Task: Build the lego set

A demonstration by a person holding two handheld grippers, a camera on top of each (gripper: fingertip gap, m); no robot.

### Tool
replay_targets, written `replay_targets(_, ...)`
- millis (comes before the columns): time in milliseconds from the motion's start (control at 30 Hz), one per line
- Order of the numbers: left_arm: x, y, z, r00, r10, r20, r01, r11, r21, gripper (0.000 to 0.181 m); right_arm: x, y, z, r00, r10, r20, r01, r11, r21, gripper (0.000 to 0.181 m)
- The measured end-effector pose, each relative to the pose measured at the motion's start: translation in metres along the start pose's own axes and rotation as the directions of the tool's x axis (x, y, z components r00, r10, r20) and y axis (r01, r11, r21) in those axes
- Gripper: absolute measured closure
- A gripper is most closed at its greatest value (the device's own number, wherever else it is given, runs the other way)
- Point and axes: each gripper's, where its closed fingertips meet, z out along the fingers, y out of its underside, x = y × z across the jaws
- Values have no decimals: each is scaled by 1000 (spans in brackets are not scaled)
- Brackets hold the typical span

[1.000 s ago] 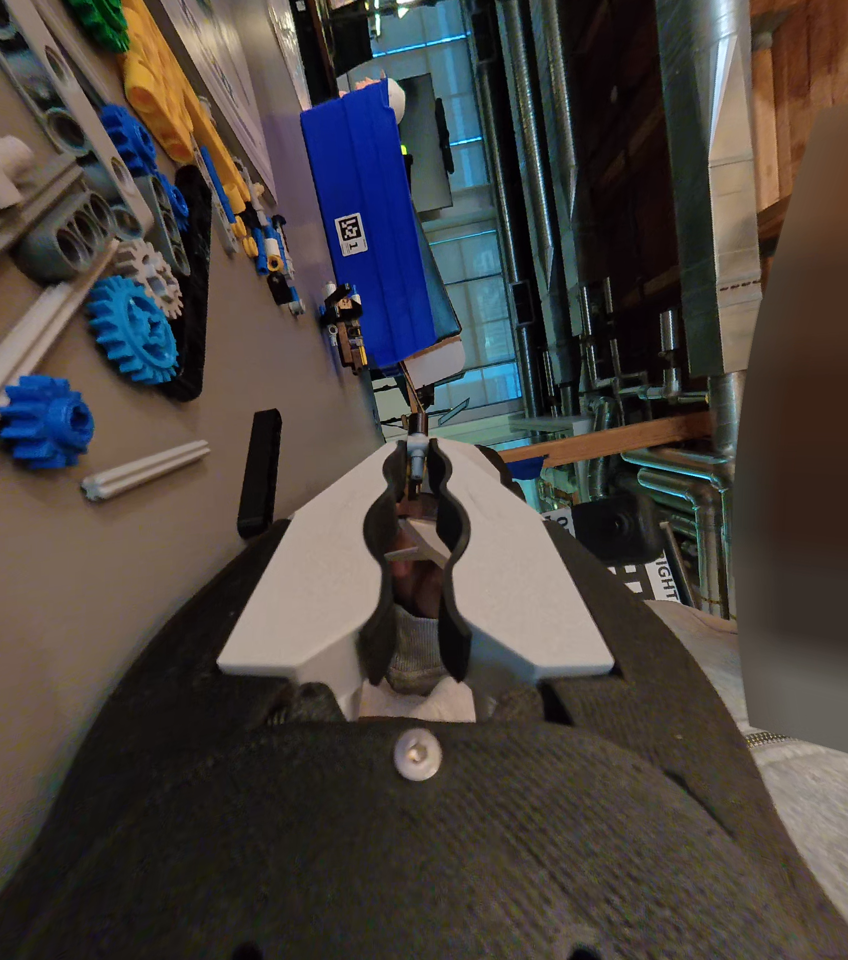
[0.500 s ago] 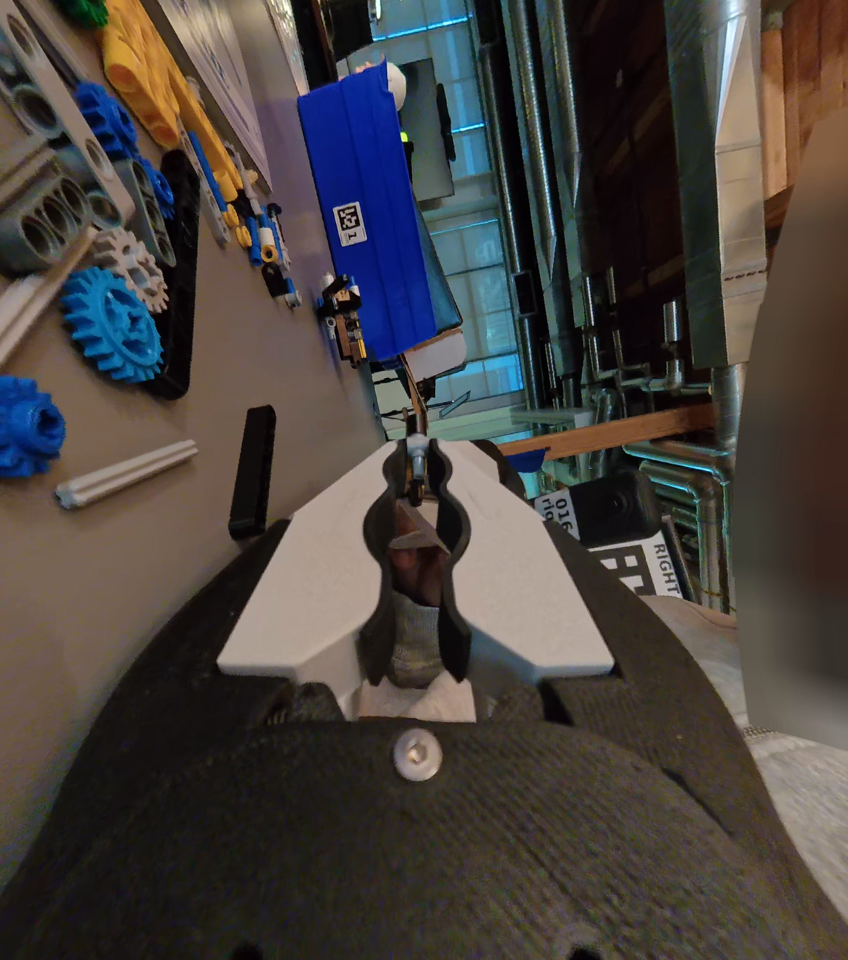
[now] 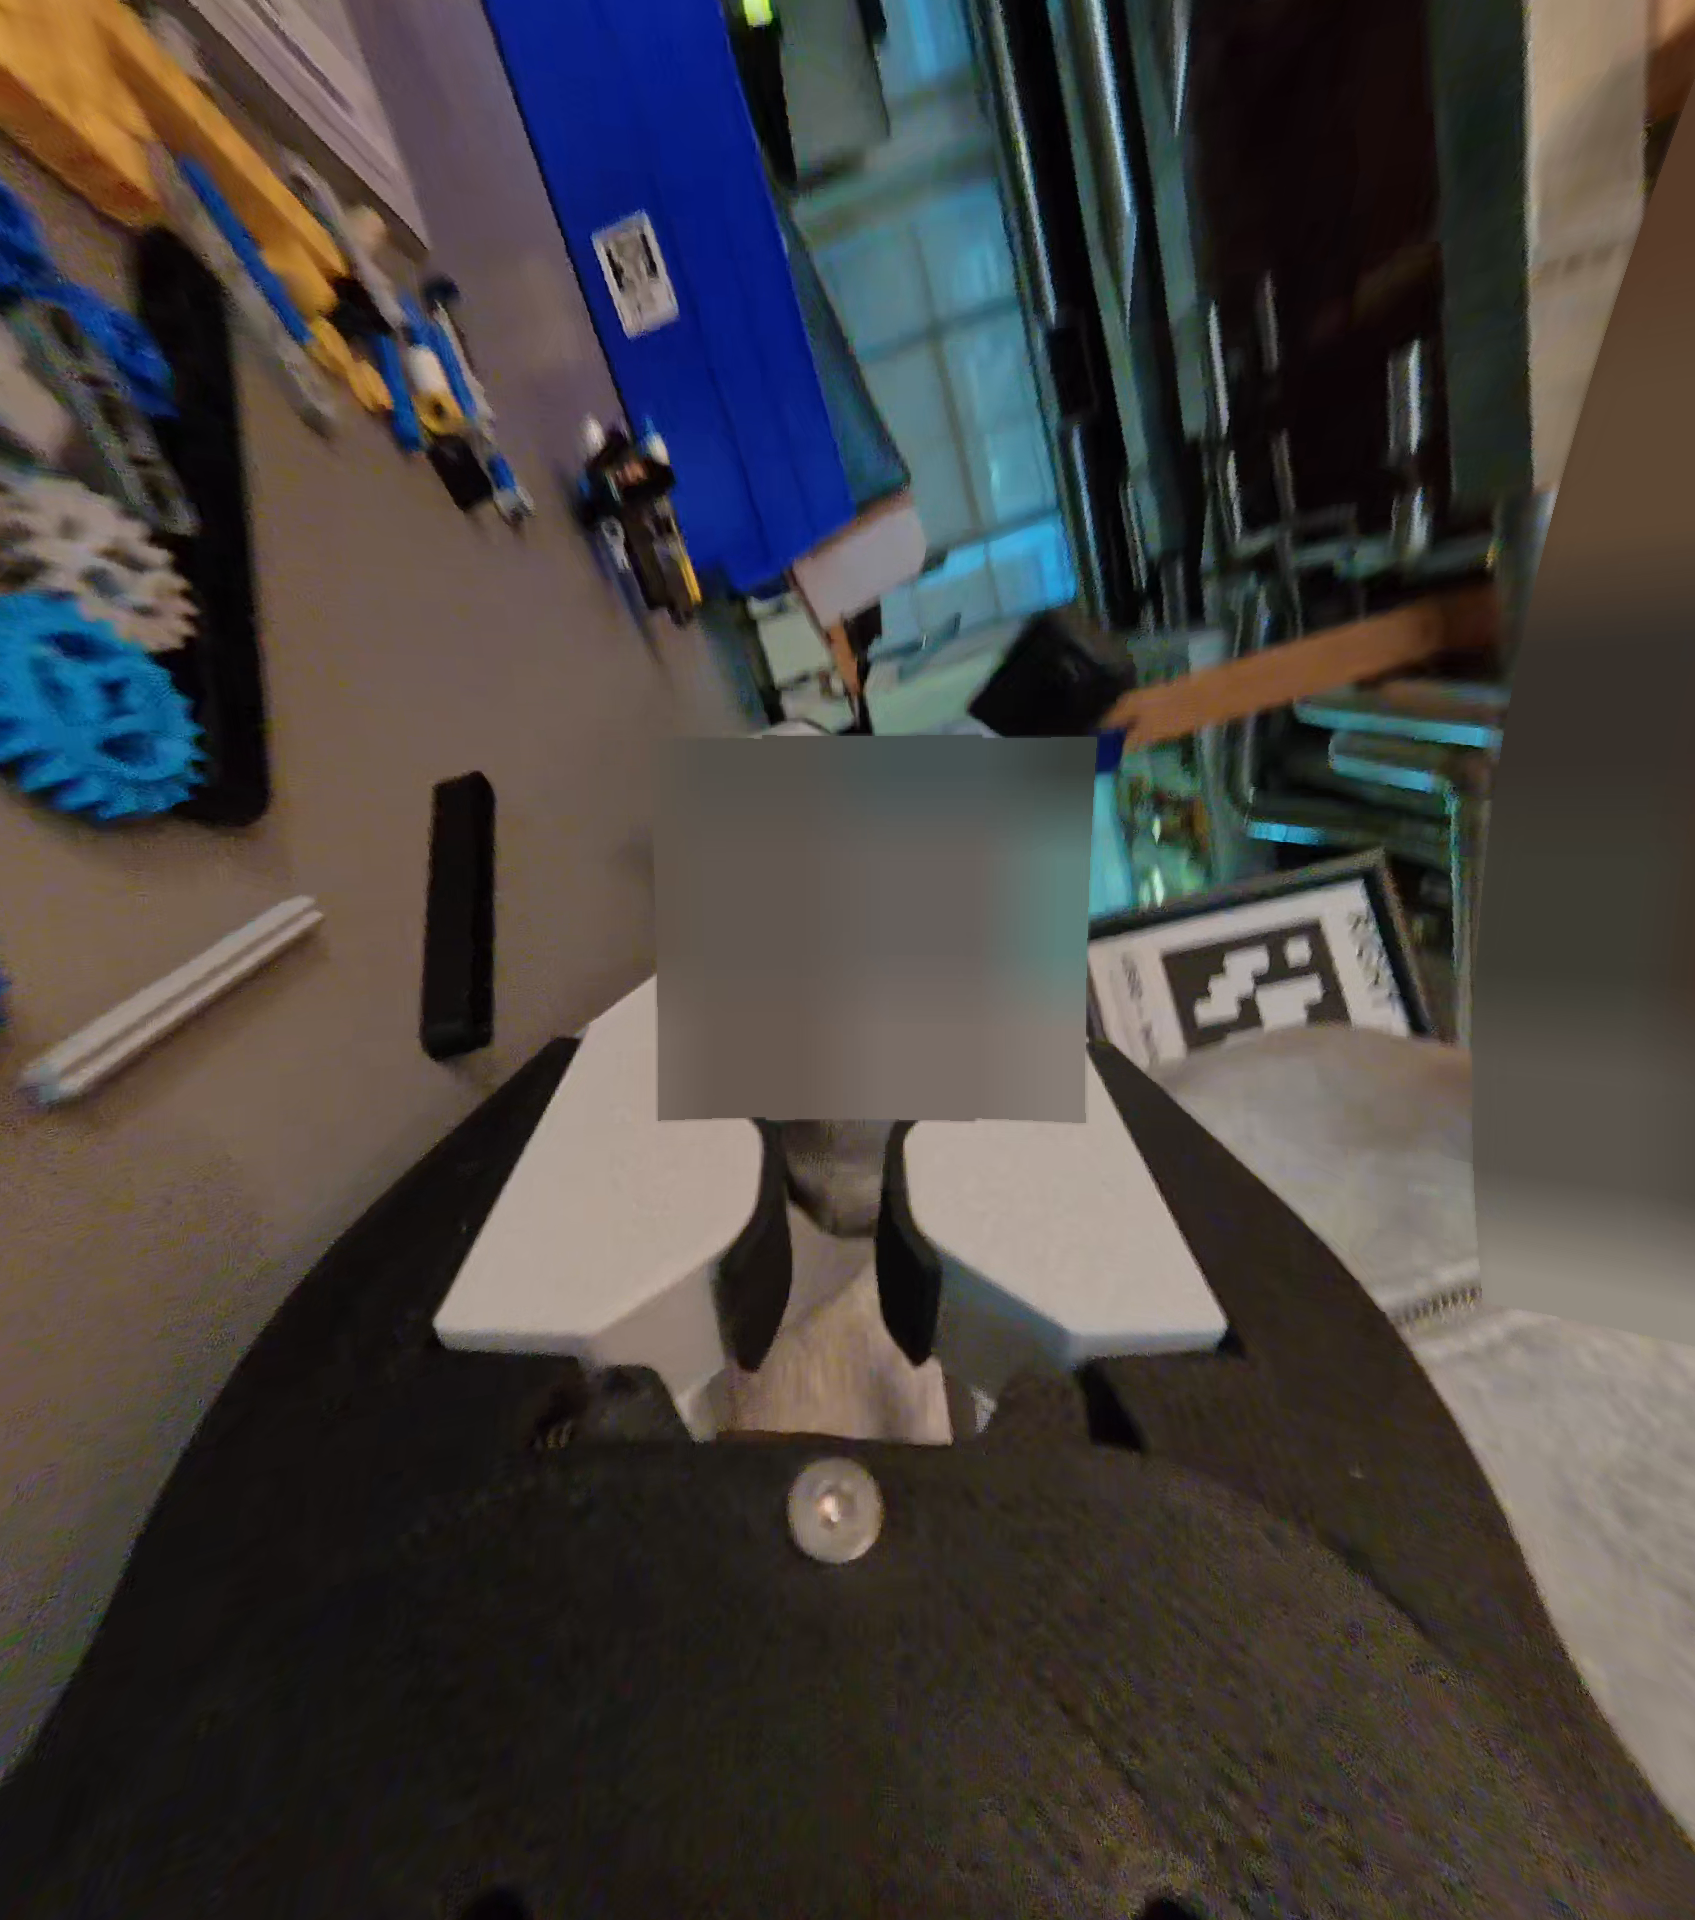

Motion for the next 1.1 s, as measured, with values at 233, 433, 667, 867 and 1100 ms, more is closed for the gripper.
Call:
replay_targets(233,8,9,1,985,172,26,-164,969,-182,177,-24,16,2,920,283,270,-263,959,-109,136)
replay_targets(433,11,25,-4,979,201,9,-184,913,-363,177,-30,28,6,919,276,282,-234,956,-175,151)
replay_targets(667,15,32,-3,978,206,-26,-197,884,-425,177,-37,28,7,910,256,325,-211,963,-169,176)
replay_targets(867,14,27,-1,978,205,-24,-198,902,-384,176,-31,24,8,936,208,283,-175,975,-139,176)
replay_targets(1100,-33,3,-23,850,389,355,-296,910,-288,144,-5,-14,-15,966,160,202,-179,981,79,177)
